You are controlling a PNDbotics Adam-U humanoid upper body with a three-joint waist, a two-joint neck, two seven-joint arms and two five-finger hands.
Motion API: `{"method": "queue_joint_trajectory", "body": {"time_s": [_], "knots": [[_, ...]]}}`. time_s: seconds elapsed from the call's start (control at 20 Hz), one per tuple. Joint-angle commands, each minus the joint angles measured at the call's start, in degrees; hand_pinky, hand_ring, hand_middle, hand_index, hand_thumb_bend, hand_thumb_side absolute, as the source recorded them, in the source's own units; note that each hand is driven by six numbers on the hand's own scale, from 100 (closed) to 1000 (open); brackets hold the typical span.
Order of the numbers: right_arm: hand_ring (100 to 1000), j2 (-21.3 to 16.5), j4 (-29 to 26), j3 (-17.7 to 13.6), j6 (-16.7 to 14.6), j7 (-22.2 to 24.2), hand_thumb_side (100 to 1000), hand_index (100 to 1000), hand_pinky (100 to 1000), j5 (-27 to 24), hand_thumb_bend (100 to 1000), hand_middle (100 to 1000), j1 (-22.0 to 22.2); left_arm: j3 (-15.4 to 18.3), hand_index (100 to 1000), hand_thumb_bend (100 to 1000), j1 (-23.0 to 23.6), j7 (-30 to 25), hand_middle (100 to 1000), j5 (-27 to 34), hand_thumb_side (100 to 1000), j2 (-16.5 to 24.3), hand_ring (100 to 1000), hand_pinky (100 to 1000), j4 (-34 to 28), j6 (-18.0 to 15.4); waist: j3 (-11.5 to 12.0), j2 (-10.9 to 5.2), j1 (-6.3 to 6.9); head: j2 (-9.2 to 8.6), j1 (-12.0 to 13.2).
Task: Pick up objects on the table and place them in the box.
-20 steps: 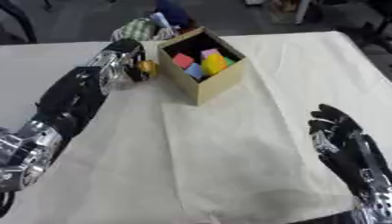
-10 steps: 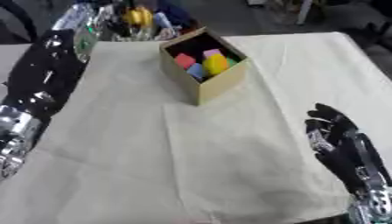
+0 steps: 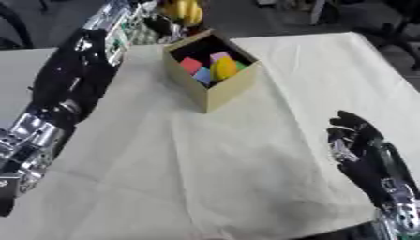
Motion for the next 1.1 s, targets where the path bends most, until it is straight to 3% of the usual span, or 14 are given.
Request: {"method": "queue_joint_trajectory", "body": {"time_s": [0.05,0.15,0.2,0.35,0.5,0.6,0.75,0.85,1.1], "knots": [[784,-0.1,-0.6,0.1,-0.1,0.3,435,881,779,-0.2,100,774,-0.9,0.9,731,321,-0.5,1.7,562,0.7,136,-1.2,578,600,2.4,-0.2,-0.2,-0.65,0.00,-0.16,0.3],[784,0.0,-0.6,0.2,-0.1,0.3,435,881,779,-0.3,100,774,-0.9,1.0,775,344,-0.2,3.5,613,1.7,202,-1.6,621,632,3.0,-0.4,-0.2,-0.65,0.01,-0.16,0.3],[784,0.0,-0.6,0.2,-0.1,0.3,435,881,779,-0.3,100,774,-0.9,0.9,831,408,-0.1,4.5,673,2.3,357,-1.6,675,670,3.0,-0.5,-0.2,-0.66,0.01,-0.16,0.2],[784,0.0,-0.6,0.2,-0.1,0.4,434,881,780,-0.2,100,774,-0.9,0.5,905,557,0.2,7.0,772,4.0,595,-1.4,761,751,2.4,-1.3,0.0,-0.73,-0.03,-0.16,0.1],[784,0.0,-0.7,0.1,-0.1,0.4,433,881,780,-0.2,100,774,-0.9,-0.2,939,629,0.4,6.9,848,4.5,681,-0.5,817,808,1.3,-1.9,0.4,-0.90,-0.08,-0.16,-0.1],[784,0.1,-0.7,0.1,-0.1,0.4,435,881,779,-0.1,100,774,-0.8,0.0,925,589,0.8,7.2,834,5.3,643,0.2,808,794,-0.5,-1.8,0.7,-1.04,-0.12,-0.16,-0.4],[784,-0.2,-0.6,-0.2,-0.1,0.2,433,881,779,-0.1,100,773,-0.6,0.2,888,439,2.2,9.0,776,9.5,489,2.7,768,758,-5.8,-1.7,1.6,-1.38,-0.07,-0.16,-1.1],[784,-0.3,-0.6,-0.5,-0.1,0.0,432,881,779,0.0,100,773,-0.4,0.5,854,373,4.0,10.5,735,15.6,410,5.4,743,735,-11.9,-1.4,2.6,-1.70,0.00,-0.16,-1.6],[784,-0.5,-0.7,-1.0,-0.2,-0.5,433,881,779,0.3,100,773,0.1,3.0,814,339,11.6,13.9,692,32.4,350,14.5,716,712,-29.6,0.8,5.6,-2.44,0.09,-0.16,-2.4]]}}
